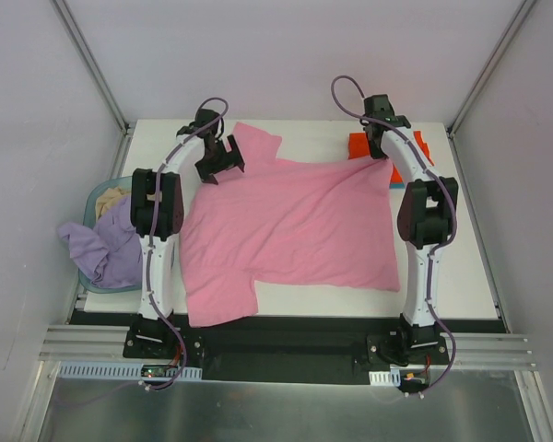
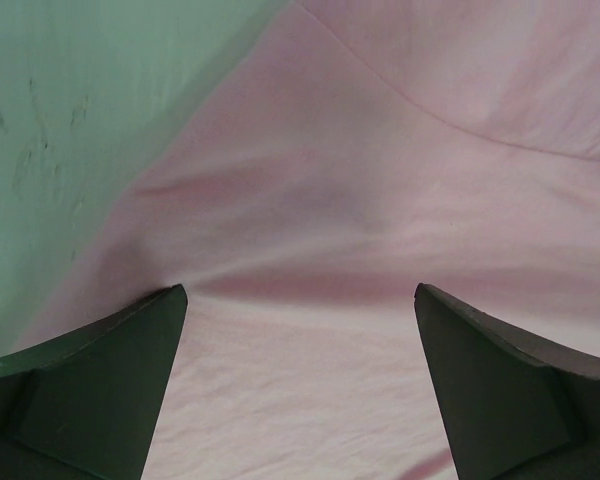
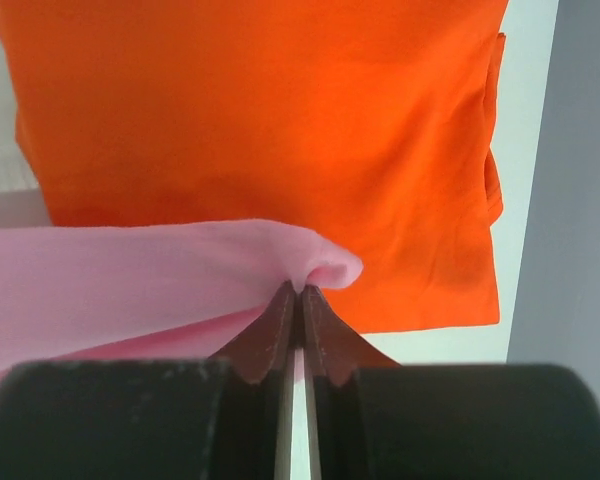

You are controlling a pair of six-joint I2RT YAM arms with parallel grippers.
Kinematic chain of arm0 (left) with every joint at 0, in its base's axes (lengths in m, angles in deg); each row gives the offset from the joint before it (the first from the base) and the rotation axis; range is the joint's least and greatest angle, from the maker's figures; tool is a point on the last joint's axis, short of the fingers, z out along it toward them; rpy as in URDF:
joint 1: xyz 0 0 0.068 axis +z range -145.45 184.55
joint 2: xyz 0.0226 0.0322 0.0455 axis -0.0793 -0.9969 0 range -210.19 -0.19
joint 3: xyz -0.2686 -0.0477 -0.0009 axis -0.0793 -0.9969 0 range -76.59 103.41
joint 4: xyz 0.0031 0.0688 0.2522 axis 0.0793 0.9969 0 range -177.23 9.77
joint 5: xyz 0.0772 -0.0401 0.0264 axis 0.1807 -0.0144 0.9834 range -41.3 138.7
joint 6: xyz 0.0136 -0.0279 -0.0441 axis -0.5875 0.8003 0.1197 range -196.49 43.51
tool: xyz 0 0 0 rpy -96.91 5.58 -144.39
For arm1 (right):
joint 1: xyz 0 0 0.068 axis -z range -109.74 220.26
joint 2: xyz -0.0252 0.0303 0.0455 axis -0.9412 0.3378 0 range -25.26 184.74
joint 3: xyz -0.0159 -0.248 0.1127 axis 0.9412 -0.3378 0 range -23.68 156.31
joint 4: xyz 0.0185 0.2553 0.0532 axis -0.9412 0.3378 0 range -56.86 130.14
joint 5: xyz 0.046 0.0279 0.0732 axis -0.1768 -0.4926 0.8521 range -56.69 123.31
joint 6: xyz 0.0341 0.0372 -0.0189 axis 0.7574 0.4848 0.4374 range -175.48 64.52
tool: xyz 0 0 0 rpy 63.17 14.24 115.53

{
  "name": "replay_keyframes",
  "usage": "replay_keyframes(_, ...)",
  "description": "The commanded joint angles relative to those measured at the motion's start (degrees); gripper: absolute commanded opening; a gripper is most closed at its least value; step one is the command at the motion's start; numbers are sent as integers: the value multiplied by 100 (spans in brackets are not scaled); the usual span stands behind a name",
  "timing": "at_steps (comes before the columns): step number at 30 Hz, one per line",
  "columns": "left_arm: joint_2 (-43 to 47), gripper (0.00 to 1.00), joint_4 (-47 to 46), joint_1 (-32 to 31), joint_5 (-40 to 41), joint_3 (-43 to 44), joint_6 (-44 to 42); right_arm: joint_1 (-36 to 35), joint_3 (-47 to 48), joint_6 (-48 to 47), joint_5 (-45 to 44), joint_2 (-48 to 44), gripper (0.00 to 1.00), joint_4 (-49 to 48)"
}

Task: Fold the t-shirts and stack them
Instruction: Flatten the tshirt out

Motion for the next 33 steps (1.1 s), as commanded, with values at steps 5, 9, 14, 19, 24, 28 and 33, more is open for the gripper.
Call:
replay_keyframes(5,-336,99,256,25,-181,876,164,105,820,-346,-160,201,15,-358)
replay_keyframes(9,147,99,265,16,-260,596,86,114,777,-285,-178,9,68,-455)
replay_keyframes(14,1270,99,265,-45,-146,68,-64,97,-4,433,400,-975,97,-455)
replay_keyframes(19,2519,99,265,-265,116,-959,-117,114,-1261,1261,807,-2413,97,-517)
replay_keyframes(24,4127,99,283,-896,653,-2751,67,263,-3000,2114,1219,-4171,97,-1052)
replay_keyframes(28,5479,99,406,-1362,724,-4149,445,448,-4318,2738,1720,-5132,97,-1150)
replay_keyframes(33,6668,99,1196,-1732,733,-5661,1331,475,-5156,2756,2177,-5950,97,-1115)
